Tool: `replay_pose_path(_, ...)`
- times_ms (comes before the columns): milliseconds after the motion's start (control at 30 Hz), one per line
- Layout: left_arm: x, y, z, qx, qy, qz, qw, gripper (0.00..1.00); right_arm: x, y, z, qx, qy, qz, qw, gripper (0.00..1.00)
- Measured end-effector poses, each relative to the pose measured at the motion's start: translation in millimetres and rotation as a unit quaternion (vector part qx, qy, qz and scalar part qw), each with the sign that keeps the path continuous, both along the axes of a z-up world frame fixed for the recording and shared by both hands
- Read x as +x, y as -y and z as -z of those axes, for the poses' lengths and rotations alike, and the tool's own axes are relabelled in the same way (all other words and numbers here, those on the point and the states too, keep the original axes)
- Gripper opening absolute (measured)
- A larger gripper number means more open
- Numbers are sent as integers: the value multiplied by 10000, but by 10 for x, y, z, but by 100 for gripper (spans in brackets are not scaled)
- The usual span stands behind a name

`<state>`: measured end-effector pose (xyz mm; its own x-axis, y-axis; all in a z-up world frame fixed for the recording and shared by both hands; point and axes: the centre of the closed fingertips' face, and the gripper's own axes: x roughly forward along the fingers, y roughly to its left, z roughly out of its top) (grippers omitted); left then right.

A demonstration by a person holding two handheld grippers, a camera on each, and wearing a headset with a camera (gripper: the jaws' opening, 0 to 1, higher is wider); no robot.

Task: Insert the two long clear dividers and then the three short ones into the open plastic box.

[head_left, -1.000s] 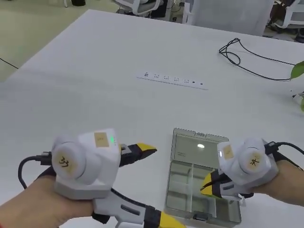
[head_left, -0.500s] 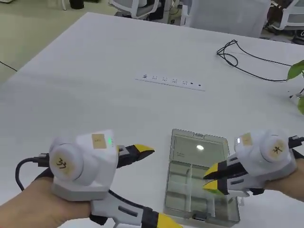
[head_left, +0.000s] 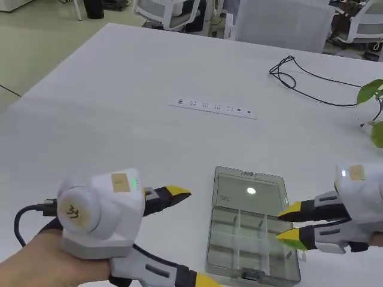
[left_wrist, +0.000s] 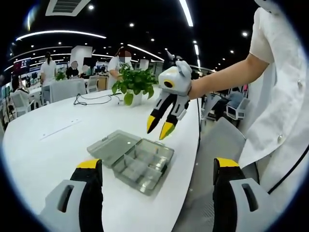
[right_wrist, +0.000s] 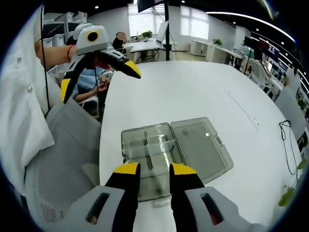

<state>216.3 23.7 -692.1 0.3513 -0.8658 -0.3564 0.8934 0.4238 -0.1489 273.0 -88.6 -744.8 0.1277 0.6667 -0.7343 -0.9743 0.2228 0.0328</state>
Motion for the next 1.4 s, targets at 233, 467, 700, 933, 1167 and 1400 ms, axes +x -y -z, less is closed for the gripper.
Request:
replay_pose_path(233, -32, -19, -4, 22, 4, -12, 10000, 98, -31, 237, -85, -2, 48, 228, 9997, 28)
replay_pose_path(467, -69, -2, -12, 35, 6, 17, 10000, 98, -56, 468, -192, -31, 101, 397, 9992, 30)
replay_pose_path(700, -79, 2, -2, 17, -29, -4, 10000, 98, -64, 695, -166, -185, 99, 493, 9986, 32)
replay_pose_path(933, -64, -17, 5, 12, -57, -57, 10000, 99, -99, 911, -83, -453, 92, 497, 9977, 38)
replay_pose_path(1167, -60, -28, 38, 35, -106, -45, 9999, 98, -115, 1223, 93, -913, -32, 451, 9948, 44)
replay_pose_path(1400, -25, -64, 49, 23, -139, -106, 9998, 98, -137, 1482, 313, -1376, -150, 207, 9902, 47)
